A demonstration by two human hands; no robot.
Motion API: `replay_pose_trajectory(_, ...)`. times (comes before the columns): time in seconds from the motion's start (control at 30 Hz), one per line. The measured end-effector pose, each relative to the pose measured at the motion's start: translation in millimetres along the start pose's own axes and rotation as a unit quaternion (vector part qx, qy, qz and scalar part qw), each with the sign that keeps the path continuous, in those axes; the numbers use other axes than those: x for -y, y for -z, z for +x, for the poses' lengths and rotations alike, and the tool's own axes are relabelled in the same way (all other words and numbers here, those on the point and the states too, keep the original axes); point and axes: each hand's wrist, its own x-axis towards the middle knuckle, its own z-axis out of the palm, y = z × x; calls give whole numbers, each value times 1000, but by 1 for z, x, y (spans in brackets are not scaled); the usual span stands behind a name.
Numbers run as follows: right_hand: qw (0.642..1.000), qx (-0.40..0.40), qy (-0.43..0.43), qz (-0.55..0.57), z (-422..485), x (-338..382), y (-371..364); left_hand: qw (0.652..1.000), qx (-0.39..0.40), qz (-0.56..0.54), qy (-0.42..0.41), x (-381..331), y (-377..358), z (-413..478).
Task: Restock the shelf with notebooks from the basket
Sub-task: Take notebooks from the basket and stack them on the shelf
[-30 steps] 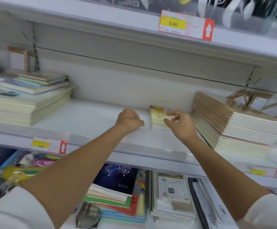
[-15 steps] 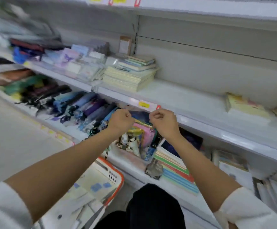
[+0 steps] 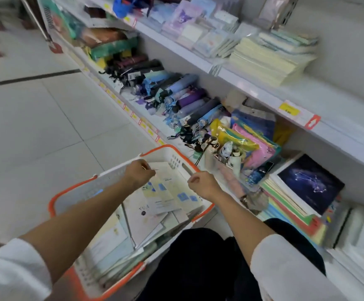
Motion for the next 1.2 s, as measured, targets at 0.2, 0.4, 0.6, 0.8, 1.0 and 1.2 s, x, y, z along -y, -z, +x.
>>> replay_pose_trajectory(0.2, 988, 84, -49, -123, 24, -24, -56, 986, 23, -78, 146, 76, 12, 6)
replay_pose_trajectory(0.4, 977, 115, -52, -175, 32, -49, -87, 975, 27, -128, 179, 99, 6, 8)
replay_pose_trajectory(0.6, 984, -11, -18, -177, 45, -44, -96, 951, 7, -237, 201, 89, -11, 21)
replay_pose_trajectory(0.8, 996, 82, 13, 27, 57, -17, -112, 923, 24, -300, 238, 68, -41, 45)
replay_pose_trajectory(1.0, 982, 144, -54, 108, 72, -30, -113, 943, 21, -221, 249, 50, -75, 64)
replay_pose_trajectory(1.2, 959, 142, -96, 227, 67, -40, -108, 967, 36, -93, 234, 22, -98, 64)
